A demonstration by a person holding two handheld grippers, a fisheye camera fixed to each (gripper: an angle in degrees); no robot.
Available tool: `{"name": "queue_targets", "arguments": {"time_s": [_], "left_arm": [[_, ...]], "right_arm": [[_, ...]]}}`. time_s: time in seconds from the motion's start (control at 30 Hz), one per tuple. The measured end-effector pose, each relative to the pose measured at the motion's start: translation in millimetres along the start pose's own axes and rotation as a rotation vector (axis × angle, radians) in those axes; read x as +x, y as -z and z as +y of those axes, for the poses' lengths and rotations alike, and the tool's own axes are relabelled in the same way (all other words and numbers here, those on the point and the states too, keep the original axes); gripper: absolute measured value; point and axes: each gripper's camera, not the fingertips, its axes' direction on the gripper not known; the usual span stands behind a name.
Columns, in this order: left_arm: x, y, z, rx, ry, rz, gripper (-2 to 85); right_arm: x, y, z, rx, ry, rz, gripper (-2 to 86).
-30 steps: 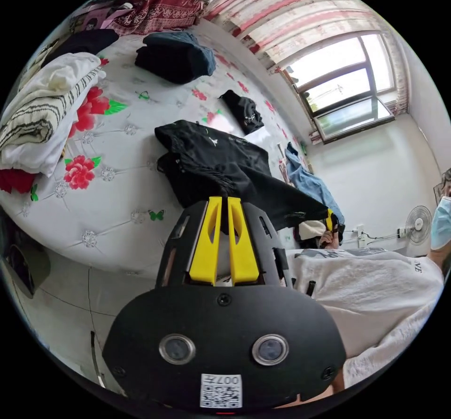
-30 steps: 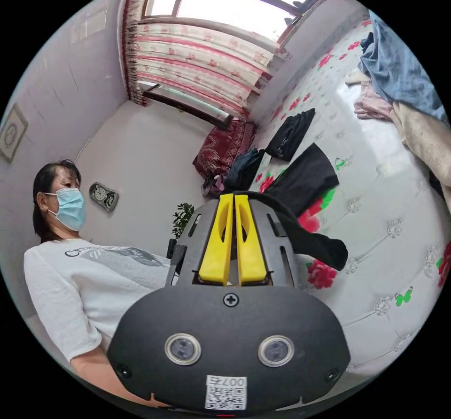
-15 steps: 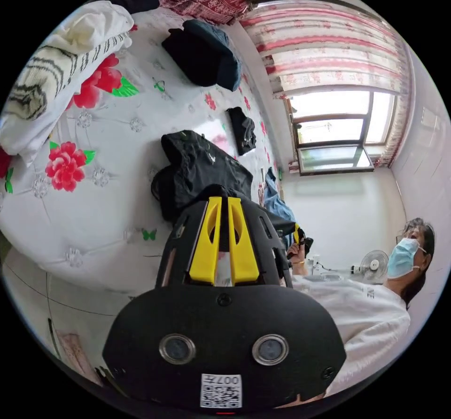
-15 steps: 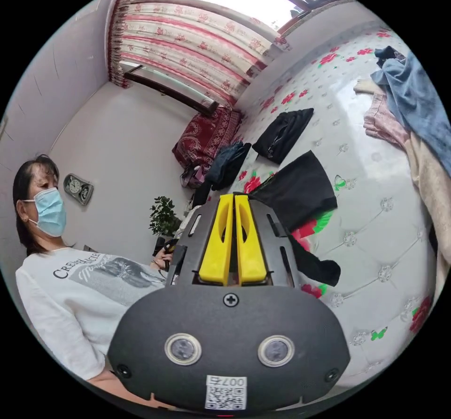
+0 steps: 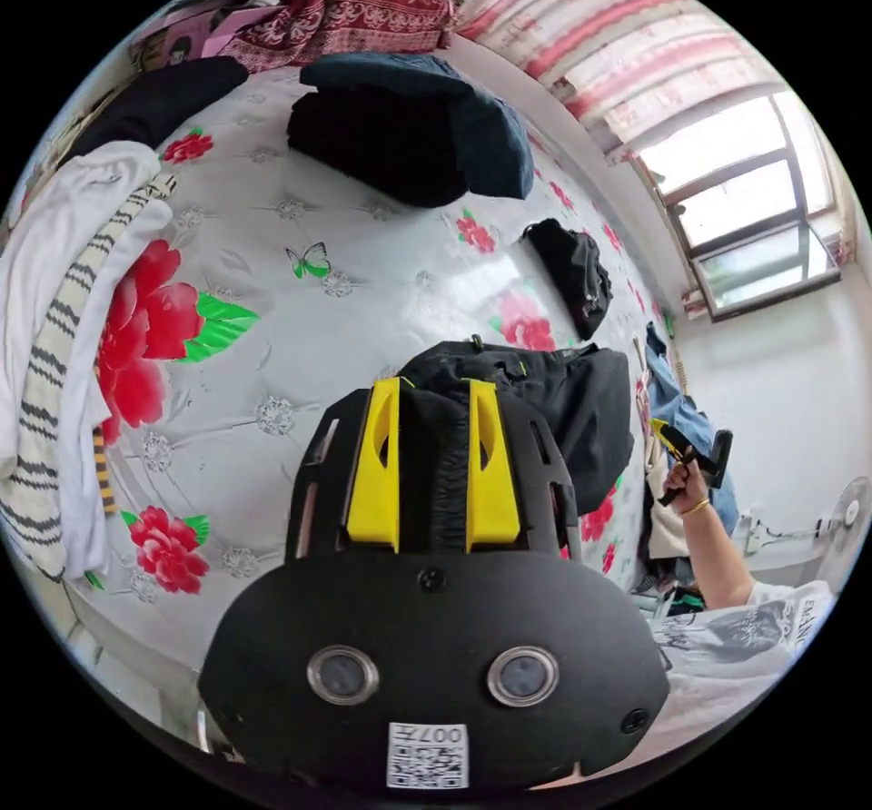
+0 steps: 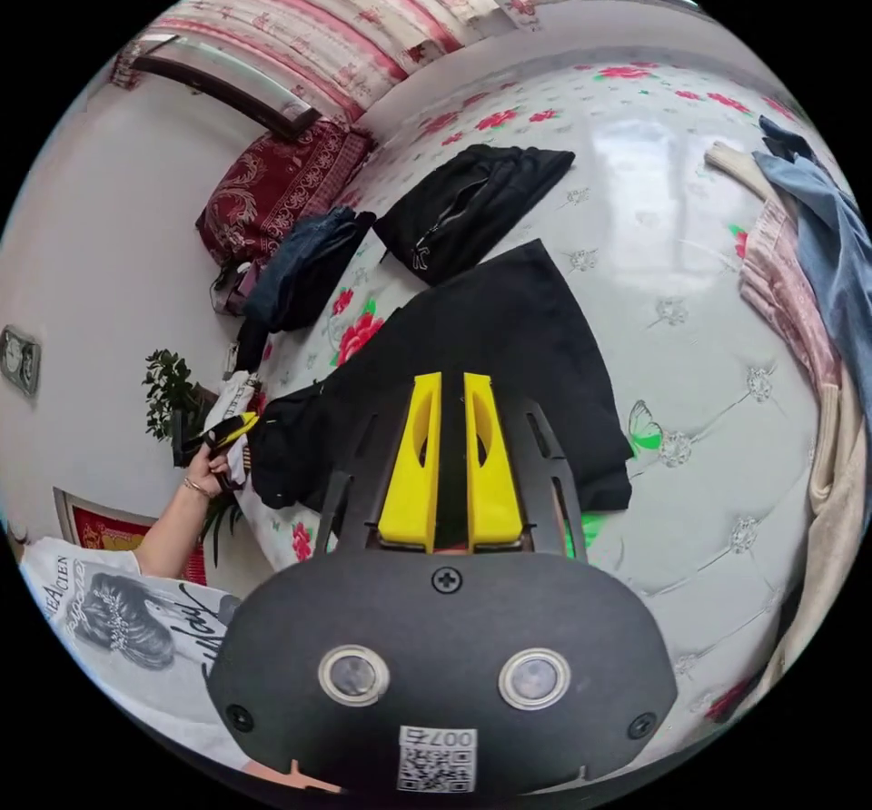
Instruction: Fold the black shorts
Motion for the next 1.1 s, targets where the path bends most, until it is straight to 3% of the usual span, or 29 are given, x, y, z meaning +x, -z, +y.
{"name": "queue_targets", "arguments": {"time_s": [0.13, 0.23, 0.3, 0.47, 0.7, 0.93, 1.1], "left_arm": [[29, -22, -2, -0.047, -0.151, -0.074, 14.9], [43, -60, -15, -0.179, -0.233, -0.267, 10.4], [37, -70, -29, -0.208, -0.223, -0.301, 8.2], [-37, -54, -62, -0.070, 0.183, -0.117, 6.1], [-99, -76, -56, -0.064, 0.355, 0.015, 9.5], [-28, -8, -7, 0.088, 0.080, -0.214, 12.3], [99, -35, 77, 0.052, -0.390, -0.116, 12.1]], "right_arm": [[20, -13, 17, -0.021, -0.029, 0.003, 4.7], [39, -23, 29, -0.008, -0.079, -0.029, 5.7], [49, -35, 38, -0.035, -0.093, -0.041, 6.4], [37, -47, 65, -0.053, 0.017, -0.041, 7.2], [-14, -91, 129, -0.215, 0.290, -0.123, 7.8], [-25, -142, 133, -0.309, 0.328, -0.215, 8.1], [-10, -152, 108, -0.228, 0.257, -0.292, 6.9]]}}
